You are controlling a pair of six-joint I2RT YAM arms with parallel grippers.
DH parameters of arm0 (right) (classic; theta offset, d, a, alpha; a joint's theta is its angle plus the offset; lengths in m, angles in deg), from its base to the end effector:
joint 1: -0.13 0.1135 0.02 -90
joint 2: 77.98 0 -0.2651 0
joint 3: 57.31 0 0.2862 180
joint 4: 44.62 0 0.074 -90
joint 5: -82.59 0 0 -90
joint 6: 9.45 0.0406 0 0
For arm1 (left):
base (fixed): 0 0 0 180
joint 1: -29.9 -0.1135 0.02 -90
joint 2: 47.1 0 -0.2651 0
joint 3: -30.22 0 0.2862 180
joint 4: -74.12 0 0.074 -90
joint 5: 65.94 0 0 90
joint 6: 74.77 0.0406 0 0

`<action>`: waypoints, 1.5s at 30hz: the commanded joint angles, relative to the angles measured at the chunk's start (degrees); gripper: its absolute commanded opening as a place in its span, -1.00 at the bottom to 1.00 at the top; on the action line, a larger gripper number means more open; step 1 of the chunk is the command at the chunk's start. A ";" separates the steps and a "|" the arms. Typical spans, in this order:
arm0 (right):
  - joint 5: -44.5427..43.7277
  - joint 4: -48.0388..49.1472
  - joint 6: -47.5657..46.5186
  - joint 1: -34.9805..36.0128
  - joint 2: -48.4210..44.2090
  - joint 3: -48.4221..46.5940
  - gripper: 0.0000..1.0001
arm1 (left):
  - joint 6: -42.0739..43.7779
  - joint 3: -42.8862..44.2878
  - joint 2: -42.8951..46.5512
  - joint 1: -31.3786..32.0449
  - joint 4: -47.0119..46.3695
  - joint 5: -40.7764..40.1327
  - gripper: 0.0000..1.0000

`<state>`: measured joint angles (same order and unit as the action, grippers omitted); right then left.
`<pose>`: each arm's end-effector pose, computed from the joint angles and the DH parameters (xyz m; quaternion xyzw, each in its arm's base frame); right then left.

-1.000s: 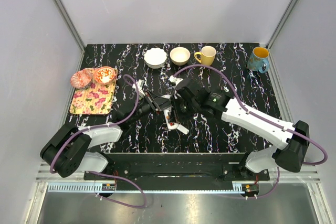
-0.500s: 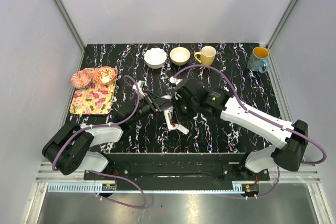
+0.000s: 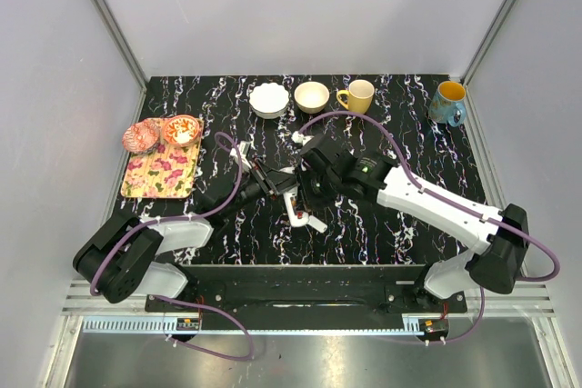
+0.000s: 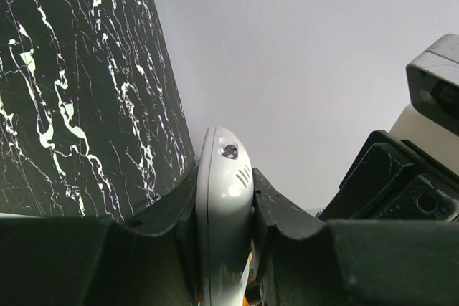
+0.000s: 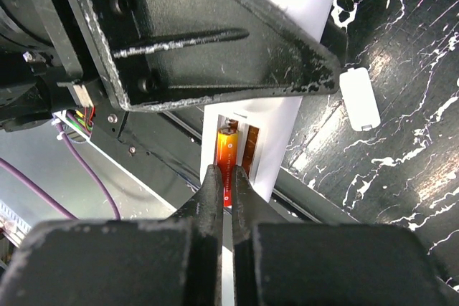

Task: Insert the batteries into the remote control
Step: Load the battery into the remote control.

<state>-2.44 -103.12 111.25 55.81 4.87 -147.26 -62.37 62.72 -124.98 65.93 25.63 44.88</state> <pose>0.1902 0.2848 0.3225 -0.2179 0.9175 0.2558 0.2127 0.2156 -0.1747 0.1751 -0.1174 0.6789 -0.6656 0.2869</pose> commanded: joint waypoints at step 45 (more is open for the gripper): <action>-6.12 25.21 9.38 -1.63 -2.34 10.52 -1.00 | -8.97 2.10 1.69 9.23 -16.12 -5.00 -1.00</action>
<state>-3.93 -91.82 118.37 54.72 1.15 -137.59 -65.54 60.43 -126.01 70.46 24.49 35.22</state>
